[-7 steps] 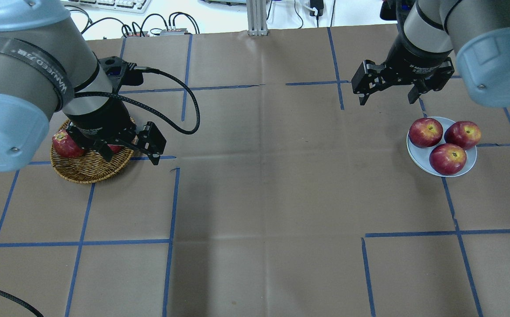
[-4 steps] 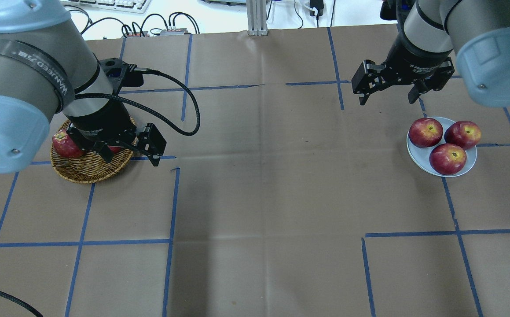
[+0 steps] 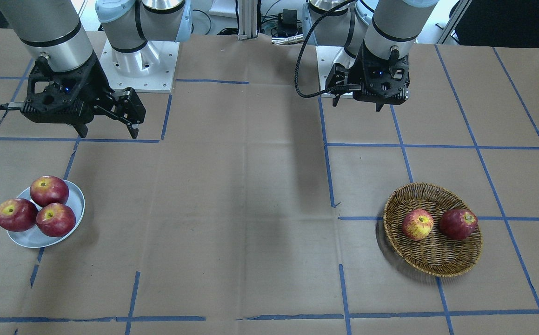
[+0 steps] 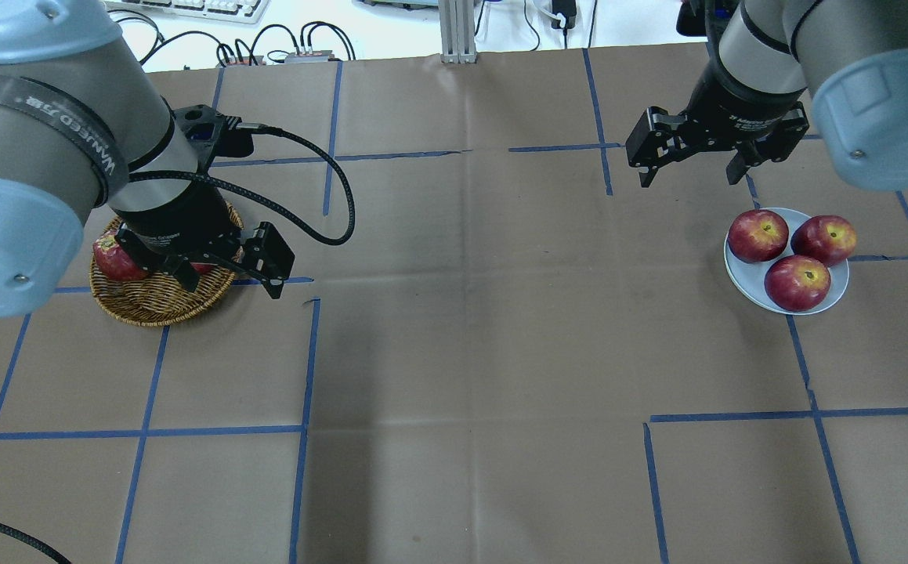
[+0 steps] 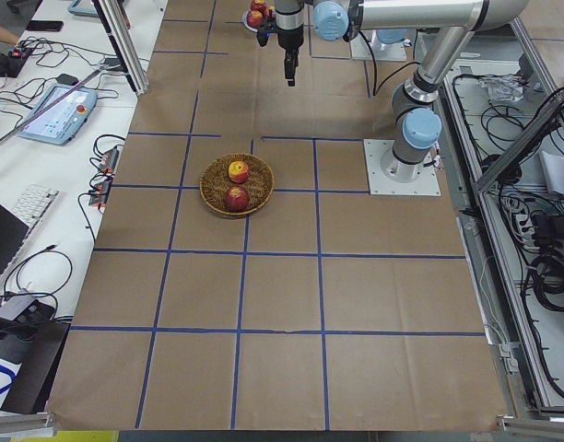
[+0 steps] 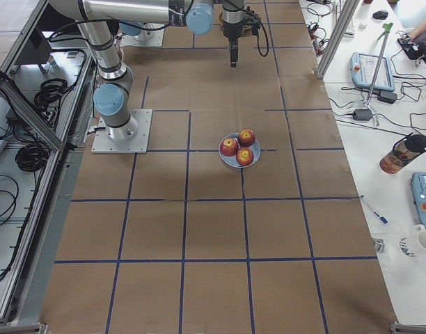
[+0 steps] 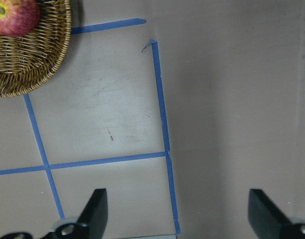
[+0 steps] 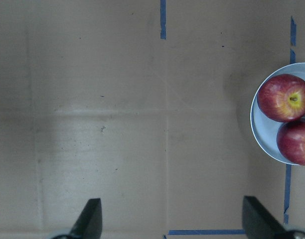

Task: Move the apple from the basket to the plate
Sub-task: 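Lower the left gripper toward the striped apple in the wicker basket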

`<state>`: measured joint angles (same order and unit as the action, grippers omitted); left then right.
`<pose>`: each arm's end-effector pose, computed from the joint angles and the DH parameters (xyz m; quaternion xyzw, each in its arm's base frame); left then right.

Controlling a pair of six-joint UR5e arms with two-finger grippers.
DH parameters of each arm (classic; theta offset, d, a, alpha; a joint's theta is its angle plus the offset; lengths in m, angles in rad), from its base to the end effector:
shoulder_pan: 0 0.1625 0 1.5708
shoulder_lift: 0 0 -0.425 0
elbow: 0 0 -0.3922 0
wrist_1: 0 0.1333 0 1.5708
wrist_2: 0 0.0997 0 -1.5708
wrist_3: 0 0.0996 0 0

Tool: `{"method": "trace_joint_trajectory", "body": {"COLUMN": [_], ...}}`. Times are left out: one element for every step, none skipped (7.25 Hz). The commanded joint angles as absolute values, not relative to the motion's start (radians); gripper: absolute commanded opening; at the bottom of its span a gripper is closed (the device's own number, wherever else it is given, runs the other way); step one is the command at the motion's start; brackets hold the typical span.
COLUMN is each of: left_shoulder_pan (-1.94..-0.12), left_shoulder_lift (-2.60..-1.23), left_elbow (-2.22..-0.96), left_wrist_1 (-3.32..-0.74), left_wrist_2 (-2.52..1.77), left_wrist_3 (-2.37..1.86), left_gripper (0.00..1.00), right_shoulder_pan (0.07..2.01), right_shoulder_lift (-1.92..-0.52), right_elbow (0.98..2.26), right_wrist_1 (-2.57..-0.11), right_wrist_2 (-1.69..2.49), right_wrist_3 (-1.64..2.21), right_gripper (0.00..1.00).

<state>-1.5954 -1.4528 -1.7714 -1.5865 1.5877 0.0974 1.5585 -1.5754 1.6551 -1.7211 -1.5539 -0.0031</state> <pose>-0.1422 -0.4269 0.4433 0.0613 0.9969 0.0494 0.0066 0.1289 -0.4971 0.4640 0.0043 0.9993 -0.0354 0.0082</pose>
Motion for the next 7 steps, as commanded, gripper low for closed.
{"method": "trace_joint_trajectory", "body": {"left_shoulder_pan": [-1.595,-1.594,-1.594,-1.592,-1.589,-1.585,-1.563], "left_shoulder_lift": [-1.439,-1.436,-1.433,-1.44,-1.487,-1.532,-1.589], "left_elbow": [-1.758,-1.758,-1.758,-1.781,-1.807,-1.854,-1.909], "left_wrist_1": [-1.588,-1.588,-1.6,-1.58,-1.463,-1.374,-1.279], "left_wrist_2": [1.598,1.6,1.608,1.605,1.608,1.606,1.606], "left_wrist_3": [0.107,0.107,0.107,0.107,0.118,0.15,0.235], "left_gripper": [0.99,0.99,0.99,0.99,0.99,0.99,0.99], "right_shoulder_pan": [1.559,1.559,1.559,1.559,1.559,1.559,1.559], "right_shoulder_lift": [-1.575,-1.575,-1.575,-1.575,-1.575,-1.575,-1.575], "right_elbow": [1.655,1.655,1.654,1.654,1.654,1.655,1.654], "right_wrist_1": [-1.721,-1.723,-1.721,-1.723,-1.723,-1.723,-1.723], "right_wrist_2": [-1.554,-1.554,-1.554,-1.554,-1.554,-1.554,-1.554], "right_wrist_3": [-0.003,-0.003,-0.003,-0.003,-0.003,-0.003,-0.003], "right_gripper": [1.0,1.0,1.0,1.0,1.0,1.0,1.0]}}
